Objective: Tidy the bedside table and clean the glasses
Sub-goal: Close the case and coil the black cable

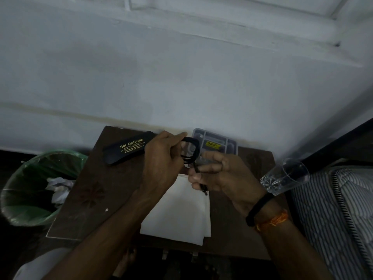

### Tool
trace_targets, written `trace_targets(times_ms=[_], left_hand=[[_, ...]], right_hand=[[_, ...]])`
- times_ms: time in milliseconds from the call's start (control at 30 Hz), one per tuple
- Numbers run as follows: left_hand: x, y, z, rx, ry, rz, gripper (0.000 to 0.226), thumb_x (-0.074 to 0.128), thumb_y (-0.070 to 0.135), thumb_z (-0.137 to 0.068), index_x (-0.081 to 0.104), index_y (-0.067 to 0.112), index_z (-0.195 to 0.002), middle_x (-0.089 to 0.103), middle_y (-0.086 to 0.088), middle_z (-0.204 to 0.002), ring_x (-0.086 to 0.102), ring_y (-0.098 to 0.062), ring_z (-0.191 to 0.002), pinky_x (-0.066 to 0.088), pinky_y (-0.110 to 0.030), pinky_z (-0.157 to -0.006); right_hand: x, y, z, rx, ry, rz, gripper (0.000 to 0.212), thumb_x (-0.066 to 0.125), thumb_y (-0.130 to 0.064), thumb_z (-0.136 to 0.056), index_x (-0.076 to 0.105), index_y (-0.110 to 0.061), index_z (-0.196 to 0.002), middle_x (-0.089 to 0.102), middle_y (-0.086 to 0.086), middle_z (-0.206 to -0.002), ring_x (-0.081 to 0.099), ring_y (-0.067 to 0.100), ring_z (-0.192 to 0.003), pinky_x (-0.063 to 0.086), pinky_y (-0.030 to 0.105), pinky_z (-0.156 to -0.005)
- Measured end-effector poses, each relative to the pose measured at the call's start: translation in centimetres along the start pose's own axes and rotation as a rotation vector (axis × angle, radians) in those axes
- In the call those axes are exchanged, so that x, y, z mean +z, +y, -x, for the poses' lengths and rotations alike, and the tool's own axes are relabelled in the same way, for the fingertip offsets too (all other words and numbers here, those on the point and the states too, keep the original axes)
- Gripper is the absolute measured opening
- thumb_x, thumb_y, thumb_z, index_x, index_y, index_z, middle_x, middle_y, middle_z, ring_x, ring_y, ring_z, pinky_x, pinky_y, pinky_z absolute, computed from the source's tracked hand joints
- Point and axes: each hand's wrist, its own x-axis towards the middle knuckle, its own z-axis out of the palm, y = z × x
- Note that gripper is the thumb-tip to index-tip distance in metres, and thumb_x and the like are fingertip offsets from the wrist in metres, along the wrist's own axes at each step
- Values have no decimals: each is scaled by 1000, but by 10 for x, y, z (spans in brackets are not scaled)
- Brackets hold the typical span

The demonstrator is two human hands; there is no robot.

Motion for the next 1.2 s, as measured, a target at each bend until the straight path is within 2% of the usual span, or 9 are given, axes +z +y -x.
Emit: trace_targets(times_ms=[67, 200, 333, 567, 667, 767, 934, 1067, 1200], left_hand=[[0, 1, 0, -65, -5, 60, 27, 65, -1, -87, 73, 10, -111, 72, -5, -93, 66, -14, -84, 55, -25, -77], [8, 3, -1, -276, -67, 223, 24, 67, 7, -89, 74, 11, -111, 75, 0, -91, 70, -10, -87, 59, -30, -84], [10, 3, -1, -445, -124, 541, 22, 64, 4, -91, 73, 6, -111, 74, -6, -80, 72, -21, -83, 59, -47, -85], [8, 15, 1, -538, -143, 841, 26, 61, 3, -91, 69, 2, -116, 76, -11, -102, 74, -24, -96, 61, -38, -76], [9, 17, 2, -524, -146, 851, 29, 62, 2, -90, 68, 2, -119, 75, -12, -109, 73, -25, -100, 61, -36, -76], [10, 18, 5, -517, -144, 821, 29, 64, 2, -90, 68, 3, -118, 75, -11, -109, 72, -26, -100, 60, -44, -82], [11, 15, 5, -456, -68, 683, 28, 66, -1, -88, 71, 7, -115, 75, -7, -107, 72, -17, -102, 58, -39, -91], [10, 16, 4, -430, -48, 649, 29, 68, -2, -86, 71, 9, -113, 76, -4, -104, 72, -11, -100, 57, -30, -91], [10, 13, 3, -422, -68, 618, 27, 67, 0, -87, 72, 8, -113, 77, -3, -102, 73, -12, -91, 59, -26, -71]], right_hand=[[-7, -1, 0, -68, 29, 160, 73, 74, 9, -78, 44, -7, -143, 76, 16, -95, 73, 28, -90, 62, 38, -79], [-20, 14, -12, -386, 248, 961, 43, 72, -5, -82, 68, -27, -119, 77, -5, -95, 70, 11, -92, 58, 36, -87], [-24, 22, -18, -553, 366, 1123, 33, 64, -1, -82, 77, -24, -101, 77, -3, -92, 70, 18, -86, 58, 36, -82], [-16, 24, -22, -698, 550, 901, 19, 70, -1, -82, 76, -14, -93, 73, 2, -92, 67, 14, -85, 52, 23, -80], [-10, 23, -26, -516, 455, 300, 26, 65, -1, -87, 73, -25, -94, 75, 1, -96, 72, 18, -93, 59, 37, -82], [-4, 17, -24, -351, 329, -193, 23, 56, 10, -91, 69, -8, -96, 75, 16, -97, 73, 30, -92, 61, 38, -74], [-5, 17, -24, -223, 217, -205, 29, 53, 10, -91, 68, -9, -106, 75, 11, -102, 72, 26, -94, 59, 35, -79], [-10, 16, -27, -199, 184, -179, 26, 54, 5, -91, 69, -14, -102, 73, 2, -90, 65, 14, -77, 49, 28, -67], [-10, 15, -29, -194, 125, -276, 21, 52, 1, -95, 66, -12, -105, 68, 5, -87, 55, 9, -62, 45, 26, -59]])
